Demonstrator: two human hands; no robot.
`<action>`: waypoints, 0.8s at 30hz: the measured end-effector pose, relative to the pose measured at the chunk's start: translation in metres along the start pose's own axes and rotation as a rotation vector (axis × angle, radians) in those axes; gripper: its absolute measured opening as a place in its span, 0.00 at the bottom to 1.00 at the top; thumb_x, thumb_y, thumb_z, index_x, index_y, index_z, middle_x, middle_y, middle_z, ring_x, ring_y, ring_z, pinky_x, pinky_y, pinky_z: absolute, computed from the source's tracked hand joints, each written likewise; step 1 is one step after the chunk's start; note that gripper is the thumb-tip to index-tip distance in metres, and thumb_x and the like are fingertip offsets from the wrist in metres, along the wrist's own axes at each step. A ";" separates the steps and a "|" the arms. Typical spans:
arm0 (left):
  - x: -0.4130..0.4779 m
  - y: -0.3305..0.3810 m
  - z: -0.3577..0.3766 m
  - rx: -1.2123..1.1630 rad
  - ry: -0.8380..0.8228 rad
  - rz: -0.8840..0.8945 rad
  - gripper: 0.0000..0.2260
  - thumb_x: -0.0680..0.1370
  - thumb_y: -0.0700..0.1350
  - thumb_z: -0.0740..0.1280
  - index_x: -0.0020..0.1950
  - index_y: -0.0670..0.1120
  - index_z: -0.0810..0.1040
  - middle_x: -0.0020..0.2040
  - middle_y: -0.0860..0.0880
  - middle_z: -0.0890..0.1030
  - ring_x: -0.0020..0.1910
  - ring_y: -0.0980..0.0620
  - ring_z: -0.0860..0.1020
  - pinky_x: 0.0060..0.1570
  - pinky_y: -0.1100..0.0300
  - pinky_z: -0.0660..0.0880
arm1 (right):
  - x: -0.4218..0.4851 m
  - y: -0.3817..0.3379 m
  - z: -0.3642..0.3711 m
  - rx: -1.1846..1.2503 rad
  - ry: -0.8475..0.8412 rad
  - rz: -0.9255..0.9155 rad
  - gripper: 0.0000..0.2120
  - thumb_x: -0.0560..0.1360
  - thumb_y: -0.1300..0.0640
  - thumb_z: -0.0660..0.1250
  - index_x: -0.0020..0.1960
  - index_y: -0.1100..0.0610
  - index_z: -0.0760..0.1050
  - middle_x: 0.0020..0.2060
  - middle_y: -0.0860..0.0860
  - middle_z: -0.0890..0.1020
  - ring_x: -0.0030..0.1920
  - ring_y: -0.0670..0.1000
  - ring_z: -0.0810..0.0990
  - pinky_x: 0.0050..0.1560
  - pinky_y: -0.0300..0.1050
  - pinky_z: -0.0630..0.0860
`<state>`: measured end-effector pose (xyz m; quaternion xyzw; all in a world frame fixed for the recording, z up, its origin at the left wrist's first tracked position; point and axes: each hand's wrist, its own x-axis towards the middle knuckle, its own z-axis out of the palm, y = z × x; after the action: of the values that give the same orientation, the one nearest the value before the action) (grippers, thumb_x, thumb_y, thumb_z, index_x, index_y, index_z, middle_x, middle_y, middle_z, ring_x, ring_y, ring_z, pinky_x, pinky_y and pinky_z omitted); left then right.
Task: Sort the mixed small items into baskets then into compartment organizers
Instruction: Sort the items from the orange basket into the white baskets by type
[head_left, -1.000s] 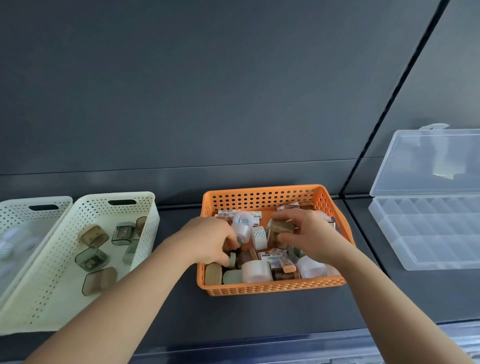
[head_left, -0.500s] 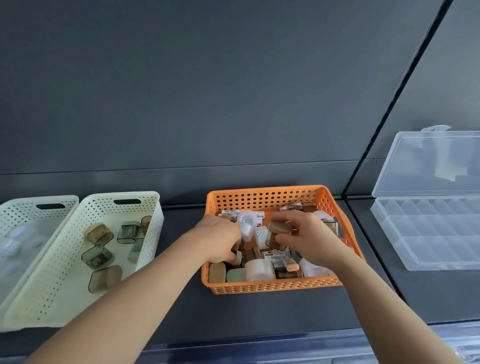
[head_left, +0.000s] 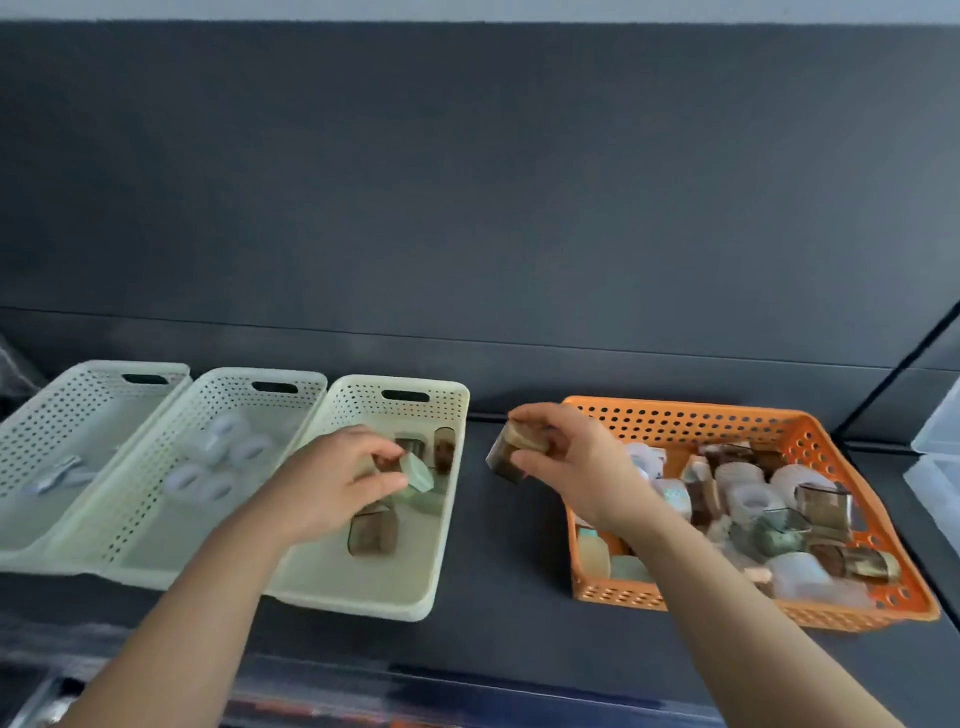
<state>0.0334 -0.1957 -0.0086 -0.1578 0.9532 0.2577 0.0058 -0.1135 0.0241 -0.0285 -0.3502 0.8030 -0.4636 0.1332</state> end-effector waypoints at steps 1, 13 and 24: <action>-0.002 -0.014 -0.001 0.030 -0.030 -0.042 0.14 0.75 0.54 0.69 0.60 0.52 0.78 0.56 0.59 0.77 0.55 0.58 0.75 0.59 0.56 0.72 | 0.006 -0.008 0.016 -0.016 -0.038 -0.024 0.18 0.73 0.59 0.71 0.62 0.49 0.75 0.54 0.46 0.77 0.55 0.45 0.77 0.59 0.39 0.73; 0.012 -0.076 0.019 0.120 -0.162 -0.002 0.17 0.80 0.55 0.60 0.66 0.53 0.74 0.61 0.54 0.75 0.55 0.56 0.74 0.57 0.58 0.73 | 0.033 -0.027 0.105 -0.805 -0.376 -0.069 0.13 0.76 0.48 0.60 0.50 0.51 0.81 0.47 0.48 0.79 0.58 0.53 0.65 0.54 0.44 0.59; 0.035 0.013 0.023 -0.015 0.177 0.296 0.11 0.79 0.48 0.63 0.60 0.50 0.79 0.53 0.56 0.77 0.52 0.56 0.75 0.55 0.56 0.74 | -0.023 -0.008 0.005 -0.498 0.058 0.094 0.15 0.78 0.54 0.64 0.64 0.52 0.76 0.60 0.47 0.79 0.59 0.47 0.77 0.61 0.43 0.74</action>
<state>-0.0054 -0.1839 -0.0248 -0.0380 0.9609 0.2480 -0.1175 -0.0909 0.0342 -0.0272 -0.3208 0.9113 -0.2547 0.0411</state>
